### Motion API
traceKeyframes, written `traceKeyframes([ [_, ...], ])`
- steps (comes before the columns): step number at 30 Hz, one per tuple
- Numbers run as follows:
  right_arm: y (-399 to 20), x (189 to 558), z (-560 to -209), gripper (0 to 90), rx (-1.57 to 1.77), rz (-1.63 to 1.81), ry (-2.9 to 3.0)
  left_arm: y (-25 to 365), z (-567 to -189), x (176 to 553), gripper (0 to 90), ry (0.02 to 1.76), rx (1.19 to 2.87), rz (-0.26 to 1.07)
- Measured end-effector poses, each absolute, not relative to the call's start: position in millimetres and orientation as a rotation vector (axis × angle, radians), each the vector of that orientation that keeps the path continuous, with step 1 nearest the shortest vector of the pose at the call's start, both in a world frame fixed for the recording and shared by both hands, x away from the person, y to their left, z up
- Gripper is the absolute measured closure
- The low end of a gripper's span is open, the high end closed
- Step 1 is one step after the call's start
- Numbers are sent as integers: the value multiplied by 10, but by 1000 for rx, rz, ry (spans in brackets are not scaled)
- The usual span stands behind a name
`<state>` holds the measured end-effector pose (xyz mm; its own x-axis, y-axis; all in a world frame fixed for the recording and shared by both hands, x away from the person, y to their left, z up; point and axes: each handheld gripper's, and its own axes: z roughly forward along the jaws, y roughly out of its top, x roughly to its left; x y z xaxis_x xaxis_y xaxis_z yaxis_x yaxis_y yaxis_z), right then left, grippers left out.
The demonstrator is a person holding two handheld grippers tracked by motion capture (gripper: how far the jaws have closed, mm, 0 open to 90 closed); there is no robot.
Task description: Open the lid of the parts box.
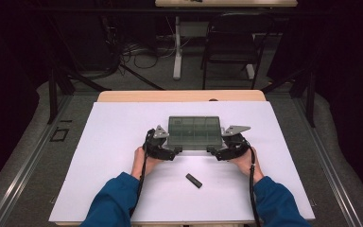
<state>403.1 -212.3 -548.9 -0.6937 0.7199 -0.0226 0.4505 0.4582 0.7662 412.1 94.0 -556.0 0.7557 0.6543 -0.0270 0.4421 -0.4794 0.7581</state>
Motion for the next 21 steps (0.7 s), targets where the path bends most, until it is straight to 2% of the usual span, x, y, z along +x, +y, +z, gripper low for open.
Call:
traceKeyframes([
  [8,-2134,4037,-5503,238,1013,1078,2362,939,-5572,4119,213,826,2149,346],
  [21,-2144,4026,-5500,259,1010,1082,2352,944,-5577,4107,223,820,2150,359],
])
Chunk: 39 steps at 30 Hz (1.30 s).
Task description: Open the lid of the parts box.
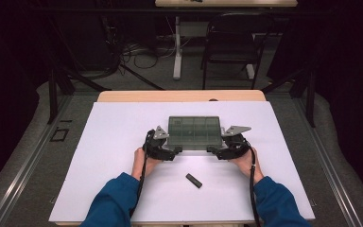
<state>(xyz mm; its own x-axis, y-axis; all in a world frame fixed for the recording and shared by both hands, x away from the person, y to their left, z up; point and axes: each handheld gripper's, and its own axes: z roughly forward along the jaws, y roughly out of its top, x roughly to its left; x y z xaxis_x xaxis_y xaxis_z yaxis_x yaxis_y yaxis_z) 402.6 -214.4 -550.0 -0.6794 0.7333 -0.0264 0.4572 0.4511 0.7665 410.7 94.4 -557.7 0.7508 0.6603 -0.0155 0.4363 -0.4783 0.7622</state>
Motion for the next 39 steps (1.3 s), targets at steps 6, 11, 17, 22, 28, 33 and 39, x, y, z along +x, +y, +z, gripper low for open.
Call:
traceKeyframes([
  [6,-2148,4026,-5499,261,1014,1090,2351,955,-5577,4102,234,823,2134,351],
  [11,-2143,4021,-5494,262,1009,1085,2349,962,-5569,4098,250,822,2128,356],
  [17,-2148,4018,-5494,264,1017,1094,2345,964,-5567,4096,256,825,2127,352],
  [22,-2149,4016,-5500,266,1021,1096,2344,979,-5561,4097,270,828,2123,346],
  [28,-2149,4016,-5501,270,1019,1090,2347,983,-5557,4093,281,832,2120,342],
  [33,-2159,4020,-5501,272,1032,1107,2345,986,-5556,4092,290,832,2114,337],
  [39,-2153,4023,-5507,268,1041,1105,2349,987,-5556,4091,293,834,2113,335],
])
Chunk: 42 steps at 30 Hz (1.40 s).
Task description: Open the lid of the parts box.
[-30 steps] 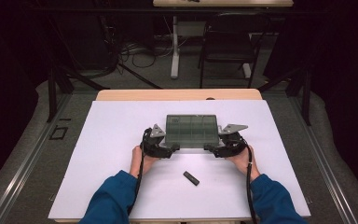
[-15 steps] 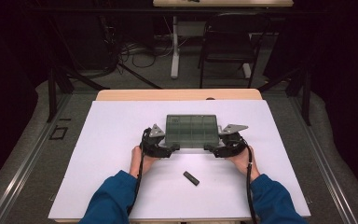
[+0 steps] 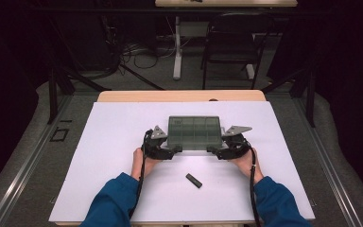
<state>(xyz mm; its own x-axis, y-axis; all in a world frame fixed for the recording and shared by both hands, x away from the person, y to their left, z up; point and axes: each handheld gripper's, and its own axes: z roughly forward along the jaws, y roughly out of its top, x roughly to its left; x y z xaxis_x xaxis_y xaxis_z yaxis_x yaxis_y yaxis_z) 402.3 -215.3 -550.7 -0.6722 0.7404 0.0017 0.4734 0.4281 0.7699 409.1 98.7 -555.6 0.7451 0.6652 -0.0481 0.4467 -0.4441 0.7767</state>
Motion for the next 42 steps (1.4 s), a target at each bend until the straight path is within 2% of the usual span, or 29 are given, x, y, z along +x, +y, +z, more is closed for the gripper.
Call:
traceKeyframes([
  [11,-2161,4020,-5500,292,1042,1116,2341,990,-5548,4088,307,831,2114,338],
  [42,-2228,3966,-5423,423,1056,1175,2284,1010,-5473,4028,319,789,2113,449],
])
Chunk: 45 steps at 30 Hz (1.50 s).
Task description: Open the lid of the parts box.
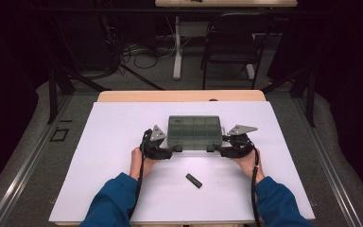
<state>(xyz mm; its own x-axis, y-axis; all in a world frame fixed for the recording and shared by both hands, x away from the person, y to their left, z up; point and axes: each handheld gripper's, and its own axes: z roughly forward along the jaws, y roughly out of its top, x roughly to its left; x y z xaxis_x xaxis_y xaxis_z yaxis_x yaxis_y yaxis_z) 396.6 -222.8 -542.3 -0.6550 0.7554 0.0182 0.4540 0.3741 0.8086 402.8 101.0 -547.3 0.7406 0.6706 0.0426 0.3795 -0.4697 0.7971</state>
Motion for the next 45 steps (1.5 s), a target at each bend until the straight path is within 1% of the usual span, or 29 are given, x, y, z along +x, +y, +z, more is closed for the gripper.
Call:
traceKeyframes([
  [10,-2239,3948,-5391,463,1046,1190,2253,998,-5426,3994,332,772,2105,512],
  [28,-2249,3921,-5357,504,1036,1205,2202,1004,-5393,3949,440,752,2041,620],
  [35,-2250,3921,-5358,505,1025,1199,2203,1001,-5385,3936,476,740,2033,644],
  [45,-2268,3928,-5353,461,1005,1157,2171,1000,-5376,3926,487,738,2014,655],
])
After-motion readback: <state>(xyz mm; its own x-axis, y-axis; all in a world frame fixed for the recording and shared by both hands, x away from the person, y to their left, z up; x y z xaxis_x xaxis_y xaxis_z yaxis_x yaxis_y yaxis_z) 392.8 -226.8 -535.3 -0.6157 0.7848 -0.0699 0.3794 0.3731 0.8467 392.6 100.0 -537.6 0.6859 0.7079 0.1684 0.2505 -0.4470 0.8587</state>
